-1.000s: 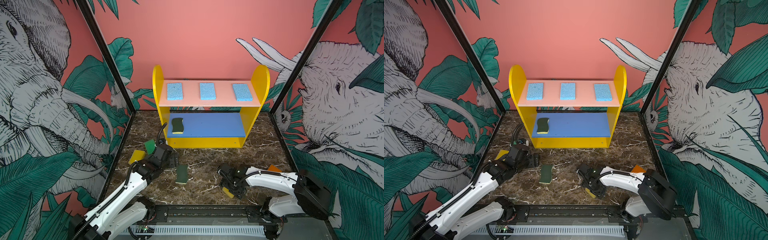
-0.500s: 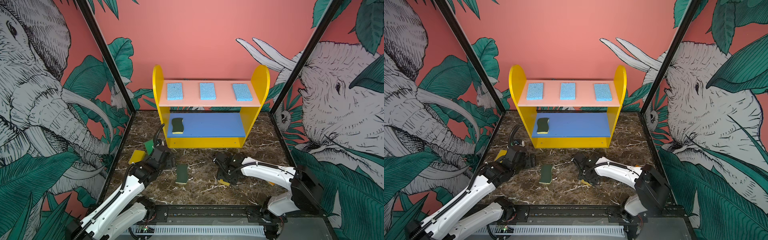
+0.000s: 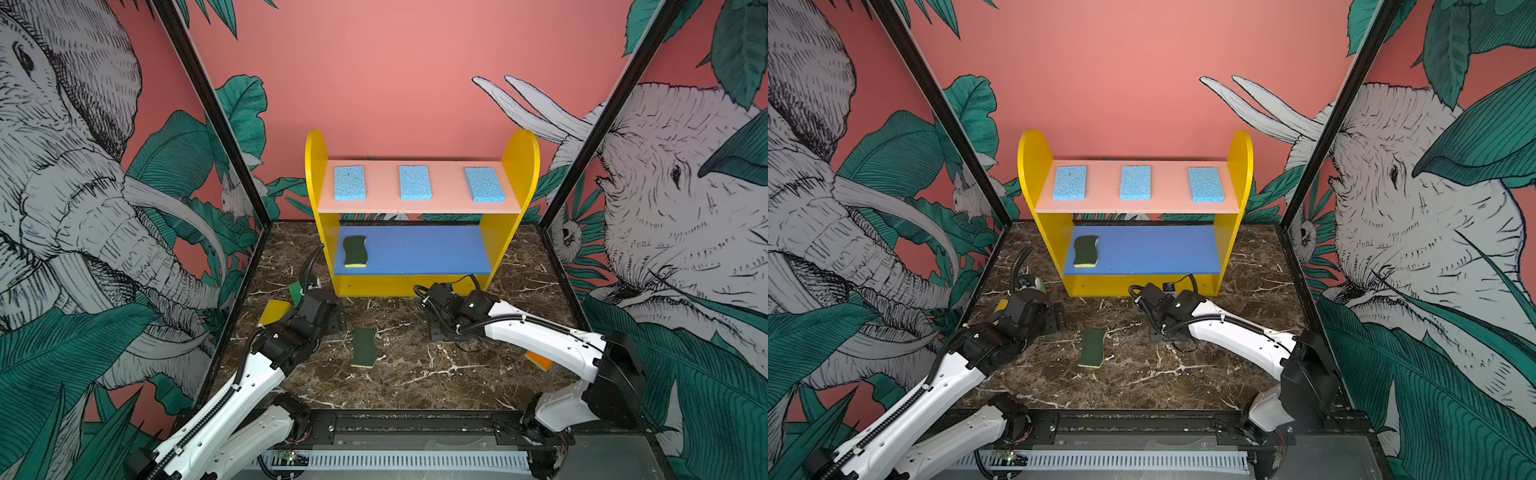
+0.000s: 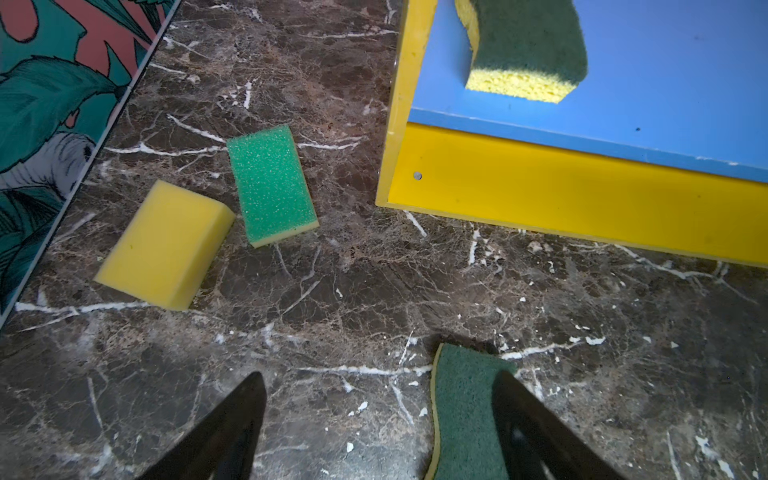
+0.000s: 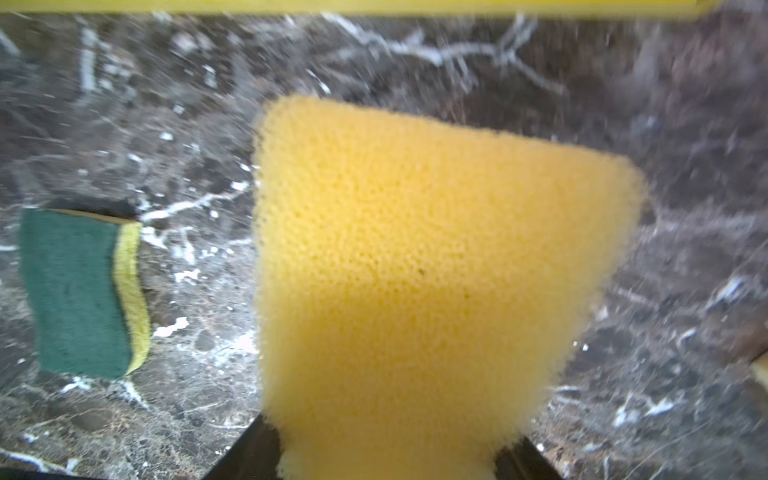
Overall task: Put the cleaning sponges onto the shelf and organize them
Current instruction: 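Carry the yellow sponge with the right gripper toward the blue lower shelf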
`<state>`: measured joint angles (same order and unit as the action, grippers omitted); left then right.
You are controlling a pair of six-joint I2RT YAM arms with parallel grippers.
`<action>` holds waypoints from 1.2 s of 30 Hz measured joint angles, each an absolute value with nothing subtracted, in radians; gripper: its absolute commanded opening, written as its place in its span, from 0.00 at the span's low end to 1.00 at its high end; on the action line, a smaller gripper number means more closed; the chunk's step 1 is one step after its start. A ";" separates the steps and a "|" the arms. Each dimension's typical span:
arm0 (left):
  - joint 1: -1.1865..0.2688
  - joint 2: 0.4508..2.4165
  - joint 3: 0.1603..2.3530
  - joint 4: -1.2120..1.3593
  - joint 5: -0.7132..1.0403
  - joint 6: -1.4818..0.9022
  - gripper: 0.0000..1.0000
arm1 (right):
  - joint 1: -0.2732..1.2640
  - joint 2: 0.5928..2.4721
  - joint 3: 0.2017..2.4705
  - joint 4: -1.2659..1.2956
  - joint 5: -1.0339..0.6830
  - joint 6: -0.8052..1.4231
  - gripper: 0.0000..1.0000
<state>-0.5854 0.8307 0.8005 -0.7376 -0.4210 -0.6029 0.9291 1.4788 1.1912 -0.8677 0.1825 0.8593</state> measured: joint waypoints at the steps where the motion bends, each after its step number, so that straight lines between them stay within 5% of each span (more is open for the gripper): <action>1: -0.585 0.830 0.806 -0.742 -0.427 -0.604 0.86 | 0.929 1.479 1.208 -0.865 0.188 0.834 0.64; 36: -0.585 0.796 0.817 -0.757 -0.518 -0.628 0.85 | 0.815 1.789 1.634 -0.712 0.140 0.459 0.62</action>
